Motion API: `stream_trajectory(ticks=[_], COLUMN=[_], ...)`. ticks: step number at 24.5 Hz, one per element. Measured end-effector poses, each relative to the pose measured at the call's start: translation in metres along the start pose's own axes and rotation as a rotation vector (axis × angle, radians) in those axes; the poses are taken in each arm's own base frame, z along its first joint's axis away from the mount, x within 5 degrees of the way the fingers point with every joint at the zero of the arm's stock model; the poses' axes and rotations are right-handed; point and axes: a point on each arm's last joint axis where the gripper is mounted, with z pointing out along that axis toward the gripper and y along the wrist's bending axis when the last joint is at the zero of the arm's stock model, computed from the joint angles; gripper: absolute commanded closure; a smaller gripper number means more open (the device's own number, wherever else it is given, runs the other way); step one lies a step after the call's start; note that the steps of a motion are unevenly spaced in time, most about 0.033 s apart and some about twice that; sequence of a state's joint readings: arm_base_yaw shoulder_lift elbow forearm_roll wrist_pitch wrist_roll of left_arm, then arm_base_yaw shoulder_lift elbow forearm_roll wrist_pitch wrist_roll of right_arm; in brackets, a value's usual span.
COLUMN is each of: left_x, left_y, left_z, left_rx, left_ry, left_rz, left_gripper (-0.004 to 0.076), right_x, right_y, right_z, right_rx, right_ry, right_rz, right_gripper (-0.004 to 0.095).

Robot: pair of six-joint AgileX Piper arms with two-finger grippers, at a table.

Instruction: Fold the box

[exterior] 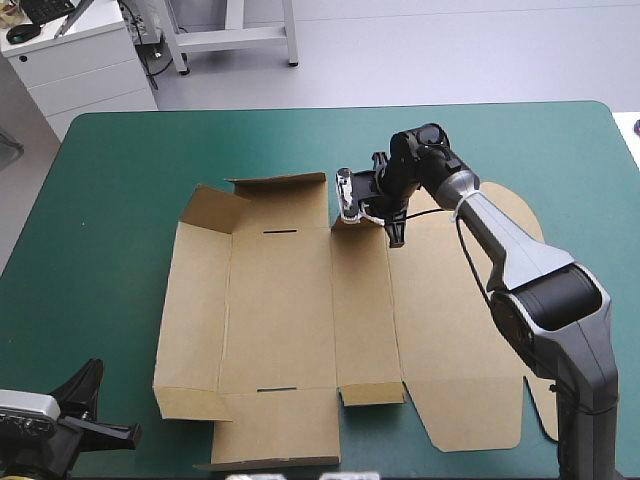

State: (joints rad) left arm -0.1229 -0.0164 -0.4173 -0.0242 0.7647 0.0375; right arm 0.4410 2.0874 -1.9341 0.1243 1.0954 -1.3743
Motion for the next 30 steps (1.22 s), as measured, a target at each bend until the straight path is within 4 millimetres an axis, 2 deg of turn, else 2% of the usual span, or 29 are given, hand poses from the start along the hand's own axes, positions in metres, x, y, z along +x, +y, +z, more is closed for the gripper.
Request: stream_trajectory(ticks=[5,7,9,12,16,18,19,21,22,23,24,25,28,30], left_x=[0.0,0.0,0.0,0.0,0.0,0.0,0.0,0.0,0.0,0.0,0.0,0.0,0.0,0.0], left_y=[0.0,0.0,0.0,0.0,0.0,0.0,0.0,0.0,0.0,0.0,0.0,0.0,0.0,0.0], left_z=[0.0,0.0,0.0,0.0,0.0,0.0,0.0,0.0,0.0,0.0,0.0,0.0,0.0,0.0], left_rx=[0.0,0.0,0.0,0.0,0.0,0.0,0.0,0.0,0.0,0.0,0.0,0.0,0.0,0.0], left_ry=[0.0,0.0,0.0,0.0,0.0,0.0,0.0,0.0,0.0,0.0,0.0,0.0,0.0,0.0], left_rz=[0.0,0.0,0.0,0.0,0.0,0.0,0.0,0.0,0.0,0.0,0.0,0.0,0.0,0.0], left_gripper=[0.0734,0.0734,0.0734,0.0734,0.0734,0.0734,0.0734,0.0734,0.0734,0.0734,0.0734,0.0734,0.0731,0.0673], right_x=[-0.002,-0.004,-0.007,-0.009,-0.011,-0.012,-0.012,-0.01,-0.009,-0.007,-0.006,-0.004,-0.003,0.001], right_y=[-0.003,-0.003,-0.003,-0.006,-0.012,-0.016,-0.018,-0.019,-0.019,-0.019,-0.02,-0.021,-0.021,-0.02], right_z=[0.0,0.0,0.0,-0.001,-0.001,-0.002,-0.003,-0.003,-0.002,-0.008,-0.012,-0.024,-0.058,-0.076], right_rx=[0.03,0.033,0.036,0.06,0.125,0.167,0.184,0.181,0.18,0.195,0.207,0.242,0.322,0.34], right_ry=[-0.024,-0.047,-0.074,-0.106,-0.13,-0.148,-0.157,-0.153,-0.147,-0.132,-0.125,-0.114,-0.138,-0.175], right_rz=[0.006,0.018,0.032,0.049,0.134,0.205,0.263,0.382,0.427,0.538,0.581,0.679,0.886,1.092], right_gripper=[0.091,0.0854,0.0767,0.0572,0.023,0.015,0.0157,0.0251,0.0416,0.0506,0.0768,0.0923,0.0908,0.0908])
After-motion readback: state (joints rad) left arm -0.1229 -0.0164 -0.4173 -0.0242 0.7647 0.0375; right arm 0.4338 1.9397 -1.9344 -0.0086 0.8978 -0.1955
